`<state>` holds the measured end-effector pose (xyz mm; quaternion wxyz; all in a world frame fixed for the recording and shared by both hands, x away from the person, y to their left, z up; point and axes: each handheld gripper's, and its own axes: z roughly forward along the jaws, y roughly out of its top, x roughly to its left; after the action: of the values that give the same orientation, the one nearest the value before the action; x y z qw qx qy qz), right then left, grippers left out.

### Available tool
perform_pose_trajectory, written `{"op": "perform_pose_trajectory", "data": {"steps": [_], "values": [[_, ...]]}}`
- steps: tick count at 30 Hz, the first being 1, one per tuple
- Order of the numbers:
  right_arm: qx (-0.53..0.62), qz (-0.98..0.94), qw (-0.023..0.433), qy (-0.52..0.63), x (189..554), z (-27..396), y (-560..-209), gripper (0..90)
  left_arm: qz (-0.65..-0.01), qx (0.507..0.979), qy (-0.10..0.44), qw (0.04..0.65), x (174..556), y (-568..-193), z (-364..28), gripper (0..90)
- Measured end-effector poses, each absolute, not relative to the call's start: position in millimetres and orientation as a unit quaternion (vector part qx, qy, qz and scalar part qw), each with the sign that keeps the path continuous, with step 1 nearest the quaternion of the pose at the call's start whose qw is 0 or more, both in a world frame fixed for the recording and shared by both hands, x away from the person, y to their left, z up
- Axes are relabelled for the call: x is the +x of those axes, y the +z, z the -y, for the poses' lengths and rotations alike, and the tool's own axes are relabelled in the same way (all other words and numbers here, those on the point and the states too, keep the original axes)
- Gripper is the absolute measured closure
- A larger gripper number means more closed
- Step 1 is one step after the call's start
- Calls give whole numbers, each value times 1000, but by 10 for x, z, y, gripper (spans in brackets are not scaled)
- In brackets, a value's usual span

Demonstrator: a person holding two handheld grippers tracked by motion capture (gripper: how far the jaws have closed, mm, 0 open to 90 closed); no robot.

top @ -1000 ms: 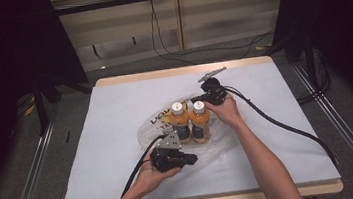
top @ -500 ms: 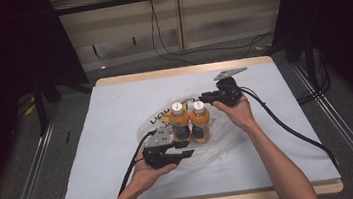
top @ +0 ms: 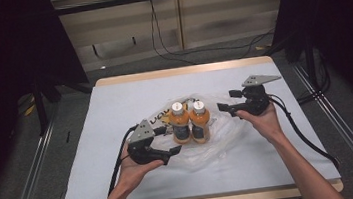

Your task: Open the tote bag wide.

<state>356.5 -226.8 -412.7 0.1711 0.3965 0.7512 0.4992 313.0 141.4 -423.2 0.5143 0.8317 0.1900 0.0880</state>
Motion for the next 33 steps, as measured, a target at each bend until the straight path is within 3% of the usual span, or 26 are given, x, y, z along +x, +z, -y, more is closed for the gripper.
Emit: {"op": "perform_pose_trajectory", "data": {"steps": [4,14,29,33], "values": [[392,-756,174,495,3377,2329,-4120,185,-202,833,96,506,3108,-4199,-1555,124],[402,-747,192,494,2850,2563,-4148,170,-226,830,114,496,2920,-4213,-1888,69],[449,-713,227,488,2131,2946,-4300,163,-279,823,108,483,2753,-4406,-2428,41],[459,-706,245,479,1999,3002,-4379,157,-290,819,133,477,2744,-4407,-2584,41]]}}
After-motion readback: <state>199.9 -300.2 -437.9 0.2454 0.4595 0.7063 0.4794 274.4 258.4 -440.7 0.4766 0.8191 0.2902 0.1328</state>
